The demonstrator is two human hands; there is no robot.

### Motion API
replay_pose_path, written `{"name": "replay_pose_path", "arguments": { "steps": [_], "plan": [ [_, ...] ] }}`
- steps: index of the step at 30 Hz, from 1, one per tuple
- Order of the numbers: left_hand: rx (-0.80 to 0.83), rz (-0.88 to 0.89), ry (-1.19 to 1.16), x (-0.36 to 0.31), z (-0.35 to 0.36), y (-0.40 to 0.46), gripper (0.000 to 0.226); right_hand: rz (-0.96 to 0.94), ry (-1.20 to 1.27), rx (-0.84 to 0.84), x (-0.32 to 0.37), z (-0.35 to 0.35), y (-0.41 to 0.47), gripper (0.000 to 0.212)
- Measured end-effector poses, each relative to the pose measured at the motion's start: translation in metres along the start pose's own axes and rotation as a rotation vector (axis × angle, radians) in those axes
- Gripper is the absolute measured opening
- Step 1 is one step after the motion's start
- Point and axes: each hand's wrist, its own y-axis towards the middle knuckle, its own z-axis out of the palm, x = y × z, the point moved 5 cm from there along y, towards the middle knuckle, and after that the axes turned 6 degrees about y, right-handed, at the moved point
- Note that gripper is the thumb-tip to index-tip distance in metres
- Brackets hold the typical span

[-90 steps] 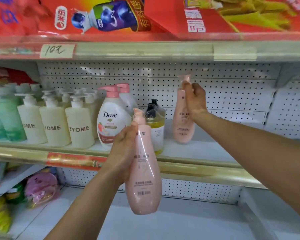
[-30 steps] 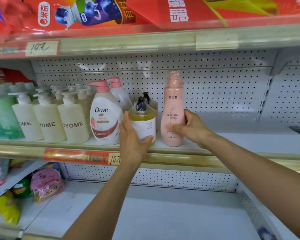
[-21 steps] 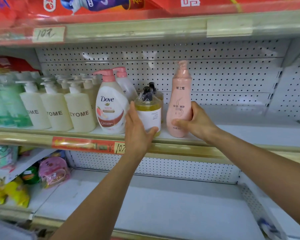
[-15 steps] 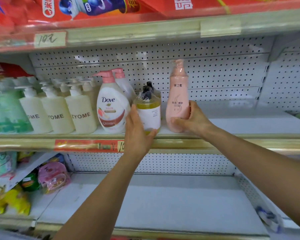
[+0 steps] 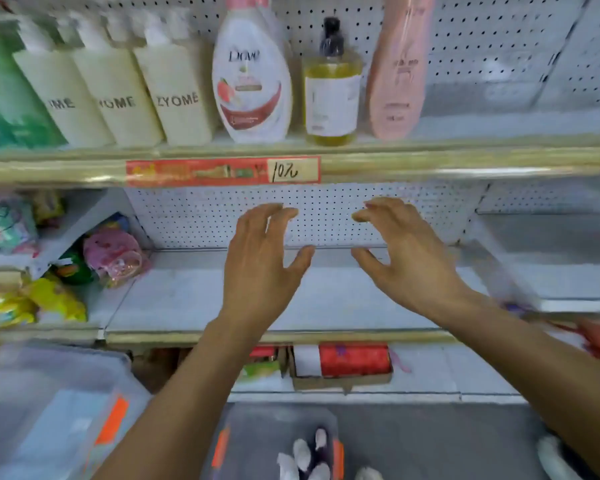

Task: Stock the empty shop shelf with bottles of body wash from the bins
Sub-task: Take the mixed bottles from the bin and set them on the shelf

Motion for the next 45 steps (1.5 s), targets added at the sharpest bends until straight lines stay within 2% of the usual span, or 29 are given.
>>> {"name": "replay_pose_path", "arguments": {
  "steps": [7, 12, 16, 19, 23, 26, 28, 31, 35, 37, 41, 45],
  "plan": [
    [0.401, -0.302, -0.09, 0.085, 0.079, -0.133, 0.04, 0.161, 0.087, 0.492, -0.033, 0.135, -0.116, 0.027],
    [0.671, -0.62, -0.102, 0.149, 0.167, -0.246, 0.038, 0.325, 0.195, 0.778, -0.08, 0.249, -0.211, 0.028],
    [0.822, -0.897, -0.167, 0.188, 0.249, -0.348, 0.038, 0.331, 0.086, 1.109, -0.117, 0.346, -0.277, 0.036],
    [0.944, -0.995, -0.175, 0.205, 0.304, -0.417, 0.039, 0.341, 0.071, 1.235, -0.139, 0.405, -0.32, 0.042],
    [1.018, -1.073, -0.146, 0.224, 0.369, -0.486, 0.049, 0.321, 0.059, 1.3, -0.163, 0.481, -0.369, 0.043],
    [1.065, -1.08, -0.087, 0.238, 0.415, -0.527, 0.06, 0.268, 0.013, 1.369, -0.183, 0.533, -0.411, 0.051],
    [1.152, -0.997, 0.089, 0.25, 0.444, -0.548, 0.069, 0.205, -0.036, 1.407, -0.195, 0.564, -0.438, 0.058],
    [1.28, -0.835, 0.38, 0.269, 0.484, -0.574, 0.083, 0.101, -0.052, 1.358, -0.212, 0.601, -0.469, 0.059],
    [1.34, -0.766, 0.42, 0.281, 0.525, -0.608, 0.097, 0.041, 0.046, 1.314, -0.229, 0.633, -0.499, 0.063],
    [1.283, -0.776, 0.374, 0.284, 0.54, -0.617, 0.102, 0.009, 0.082, 1.314, -0.234, 0.645, -0.51, 0.071],
    [1.022, -0.88, 0.178, 0.289, 0.548, -0.621, 0.119, -0.085, 0.084, 1.261, -0.237, 0.66, -0.523, 0.074],
    [0.877, -0.948, 0.055, 0.293, 0.549, -0.617, 0.118, -0.128, 0.086, 1.192, -0.238, 0.663, -0.523, 0.068]
  ]
}}
